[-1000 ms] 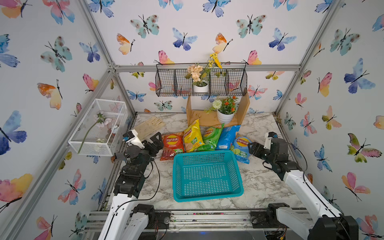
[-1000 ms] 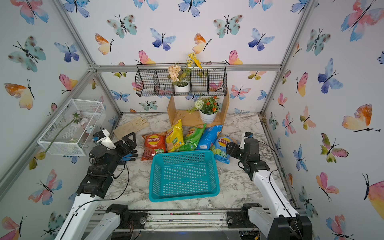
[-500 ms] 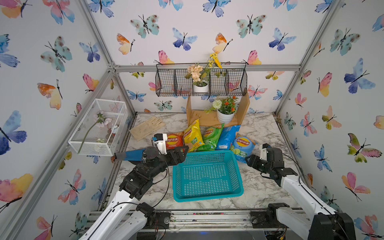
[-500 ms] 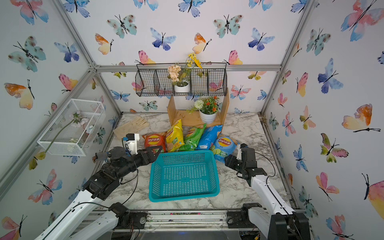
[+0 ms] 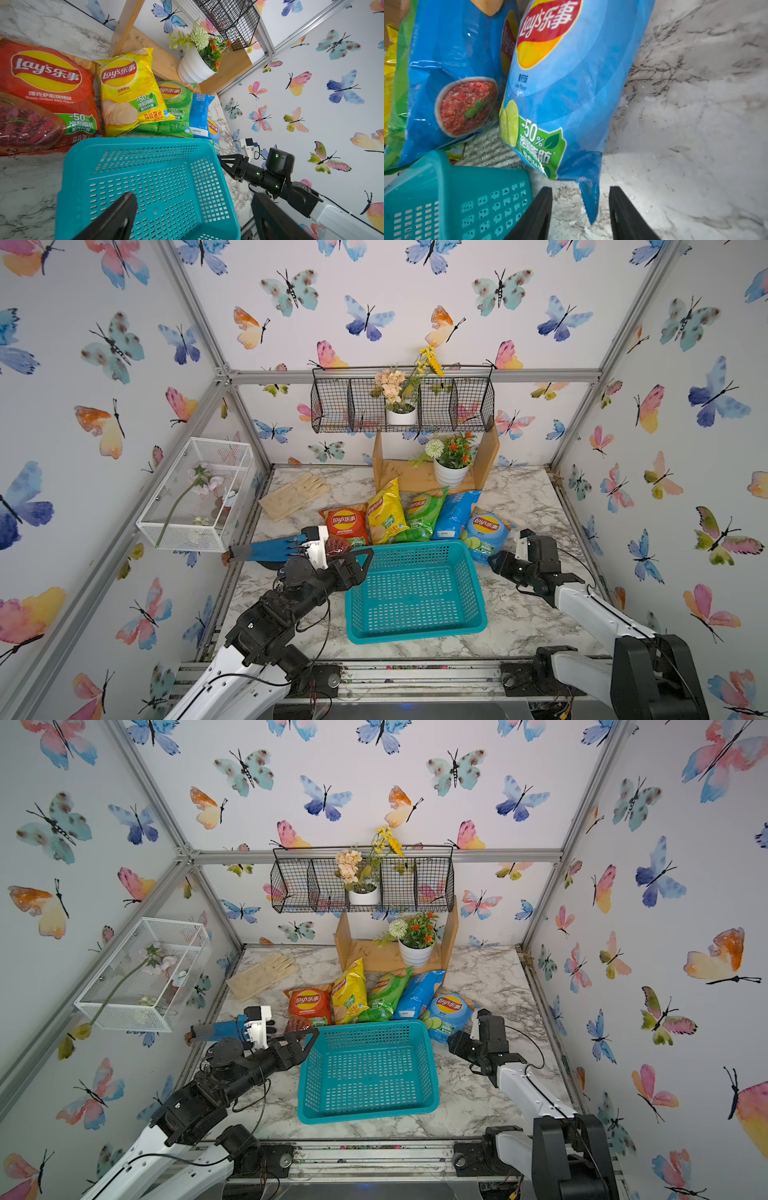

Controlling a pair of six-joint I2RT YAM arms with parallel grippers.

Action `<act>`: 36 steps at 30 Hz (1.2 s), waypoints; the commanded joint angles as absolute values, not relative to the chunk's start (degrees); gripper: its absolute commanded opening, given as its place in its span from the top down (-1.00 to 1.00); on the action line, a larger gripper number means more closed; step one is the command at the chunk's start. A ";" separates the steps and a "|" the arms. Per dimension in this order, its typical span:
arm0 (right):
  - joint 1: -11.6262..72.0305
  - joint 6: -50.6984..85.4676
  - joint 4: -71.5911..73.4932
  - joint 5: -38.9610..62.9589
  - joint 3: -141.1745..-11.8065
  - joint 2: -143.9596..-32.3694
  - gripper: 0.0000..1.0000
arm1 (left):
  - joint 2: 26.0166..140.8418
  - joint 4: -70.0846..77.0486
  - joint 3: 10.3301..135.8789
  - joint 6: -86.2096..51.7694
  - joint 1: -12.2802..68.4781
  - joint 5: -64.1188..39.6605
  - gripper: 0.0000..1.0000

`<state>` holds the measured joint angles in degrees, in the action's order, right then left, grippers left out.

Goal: Put the potato chips into the basket
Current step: Pick up the potato chip from the center of the board.

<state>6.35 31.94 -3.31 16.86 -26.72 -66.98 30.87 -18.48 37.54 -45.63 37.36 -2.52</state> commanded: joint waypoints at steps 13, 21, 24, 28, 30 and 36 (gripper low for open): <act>6.16 31.82 -1.80 16.77 -27.91 -69.47 0.96 | 32.35 -19.61 39.43 -45.58 37.62 -2.25 -0.84; 6.15 30.81 -14.69 10.96 -39.14 -57.66 0.96 | 37.49 -20.88 48.00 -35.98 37.68 -6.00 -0.69; 6.15 30.07 -18.93 10.32 -45.27 -55.19 0.96 | 41.13 -21.85 53.20 -31.44 37.91 -8.18 -0.61; 6.16 29.62 -23.71 12.64 -54.26 -55.34 0.96 | 46.97 -24.32 61.23 -25.19 40.97 -8.13 -0.55; 6.15 29.79 -25.51 14.29 -57.71 -55.83 0.96 | 49.50 -26.09 64.76 -22.04 44.31 -5.76 -0.53; 6.16 33.22 -29.40 21.76 -67.21 -57.89 0.96 | 55.58 -31.05 72.77 -14.70 57.41 6.51 -0.50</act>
<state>6.35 31.40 -25.82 16.49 -63.44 -57.14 54.04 -26.89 69.69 -21.30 53.06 -1.45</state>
